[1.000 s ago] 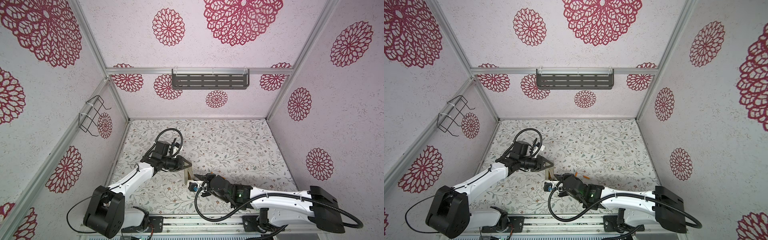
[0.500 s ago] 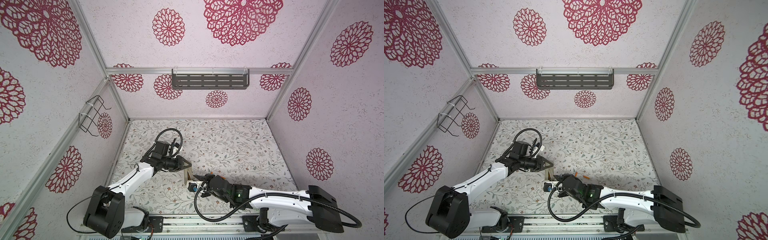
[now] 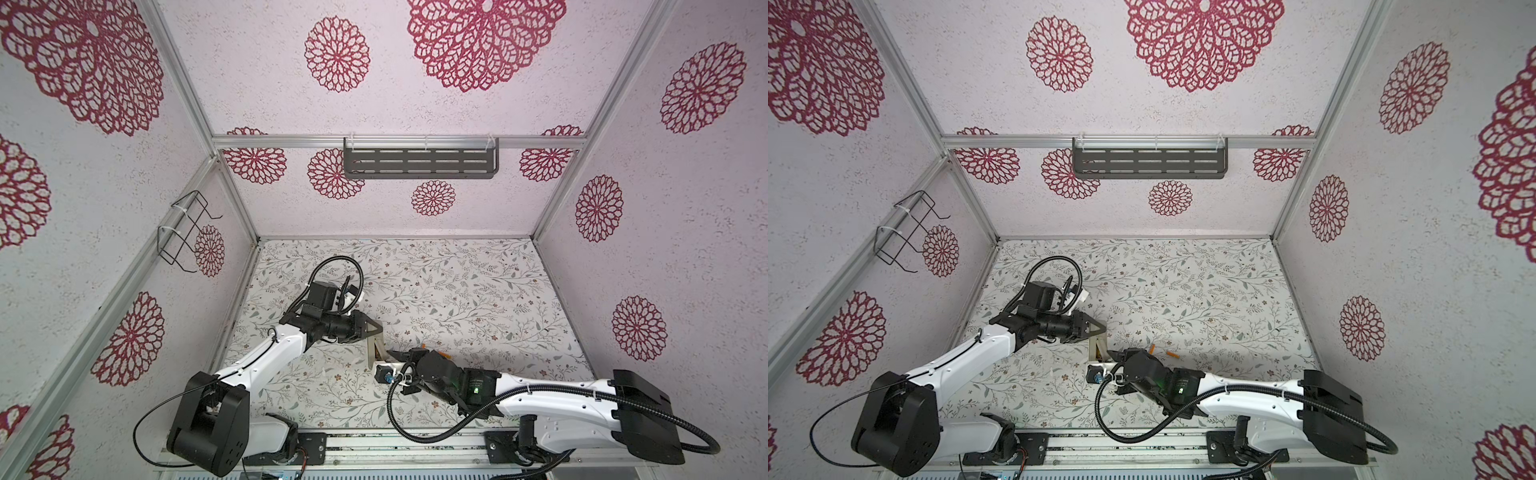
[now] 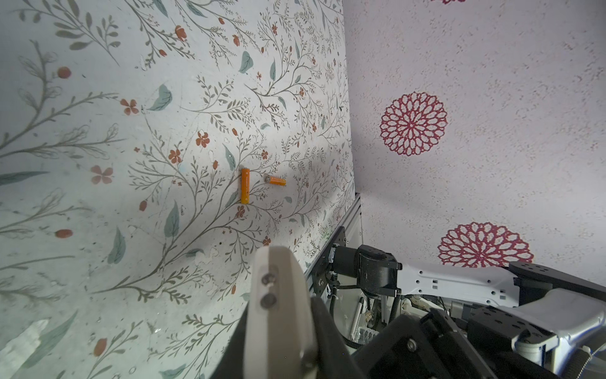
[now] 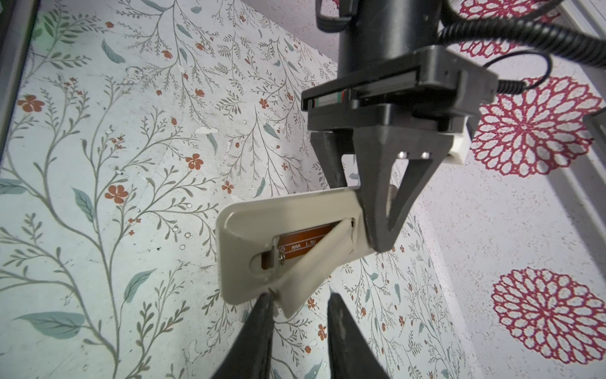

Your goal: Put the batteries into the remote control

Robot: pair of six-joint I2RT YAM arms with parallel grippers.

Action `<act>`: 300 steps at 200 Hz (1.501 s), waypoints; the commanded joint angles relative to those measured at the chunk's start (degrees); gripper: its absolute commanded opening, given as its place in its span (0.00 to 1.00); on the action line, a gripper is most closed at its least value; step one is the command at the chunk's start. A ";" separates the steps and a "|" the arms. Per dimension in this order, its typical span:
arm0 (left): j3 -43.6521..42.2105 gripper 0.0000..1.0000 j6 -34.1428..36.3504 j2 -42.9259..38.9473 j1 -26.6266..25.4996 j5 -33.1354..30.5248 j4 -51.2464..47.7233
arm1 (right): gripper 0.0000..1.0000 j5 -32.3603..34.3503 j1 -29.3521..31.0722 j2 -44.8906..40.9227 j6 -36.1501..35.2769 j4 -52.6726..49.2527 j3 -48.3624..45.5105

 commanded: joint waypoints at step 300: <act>0.27 0.00 0.47 1.85 1.33 1.02 0.26 | 0.33 1.79 -0.37 0.65 2.01 2.16 0.48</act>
